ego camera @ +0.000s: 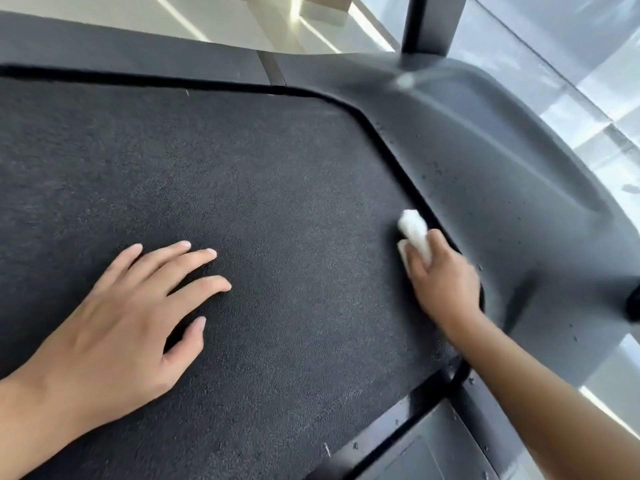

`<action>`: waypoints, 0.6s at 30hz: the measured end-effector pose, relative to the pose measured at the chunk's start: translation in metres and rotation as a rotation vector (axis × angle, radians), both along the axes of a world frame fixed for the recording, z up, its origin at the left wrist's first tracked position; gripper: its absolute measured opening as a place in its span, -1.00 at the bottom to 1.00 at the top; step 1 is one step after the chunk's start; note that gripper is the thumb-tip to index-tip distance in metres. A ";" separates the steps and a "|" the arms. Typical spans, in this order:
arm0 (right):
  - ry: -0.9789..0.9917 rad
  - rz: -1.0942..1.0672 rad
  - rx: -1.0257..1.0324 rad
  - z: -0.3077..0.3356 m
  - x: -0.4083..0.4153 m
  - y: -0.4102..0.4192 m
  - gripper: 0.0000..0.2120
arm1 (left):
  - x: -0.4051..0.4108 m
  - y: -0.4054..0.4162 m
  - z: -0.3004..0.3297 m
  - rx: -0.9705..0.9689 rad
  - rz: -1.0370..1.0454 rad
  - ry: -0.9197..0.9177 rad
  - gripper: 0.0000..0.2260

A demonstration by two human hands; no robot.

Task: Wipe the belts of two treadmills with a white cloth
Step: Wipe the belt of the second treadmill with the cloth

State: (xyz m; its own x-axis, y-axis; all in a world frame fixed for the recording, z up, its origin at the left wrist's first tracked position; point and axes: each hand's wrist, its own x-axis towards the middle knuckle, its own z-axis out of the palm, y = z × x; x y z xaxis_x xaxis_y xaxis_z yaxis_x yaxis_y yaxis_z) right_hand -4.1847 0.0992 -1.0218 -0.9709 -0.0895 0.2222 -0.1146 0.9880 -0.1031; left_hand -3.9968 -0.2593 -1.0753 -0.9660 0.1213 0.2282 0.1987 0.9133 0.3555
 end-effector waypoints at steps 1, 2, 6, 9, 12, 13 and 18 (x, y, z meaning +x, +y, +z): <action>0.027 -0.069 0.034 0.001 -0.018 0.010 -0.59 | -0.001 0.000 0.000 -0.002 0.003 0.002 -0.59; 0.046 -0.104 0.066 -0.001 -0.034 0.012 -0.62 | -0.001 0.001 -0.001 -0.002 0.006 0.002 -0.59; 0.110 -0.084 0.115 -0.008 -0.103 -0.046 -0.65 | -0.002 0.001 -0.001 0.010 0.007 -0.012 -0.58; 0.063 -0.031 0.064 -0.002 -0.156 -0.112 -0.70 | -0.002 0.001 0.002 0.001 0.007 -0.015 -0.58; 0.007 0.078 0.001 0.002 -0.169 -0.178 -0.72 | 0.000 0.001 0.006 0.001 0.009 -0.023 -0.59; -0.003 0.147 -0.006 0.002 -0.160 -0.200 -0.71 | 0.001 0.000 0.008 0.002 0.010 -0.025 -0.59; -0.012 0.569 -0.073 -0.007 -0.038 -0.244 -0.71 | 0.002 -0.001 0.011 0.009 -0.003 -0.032 -0.59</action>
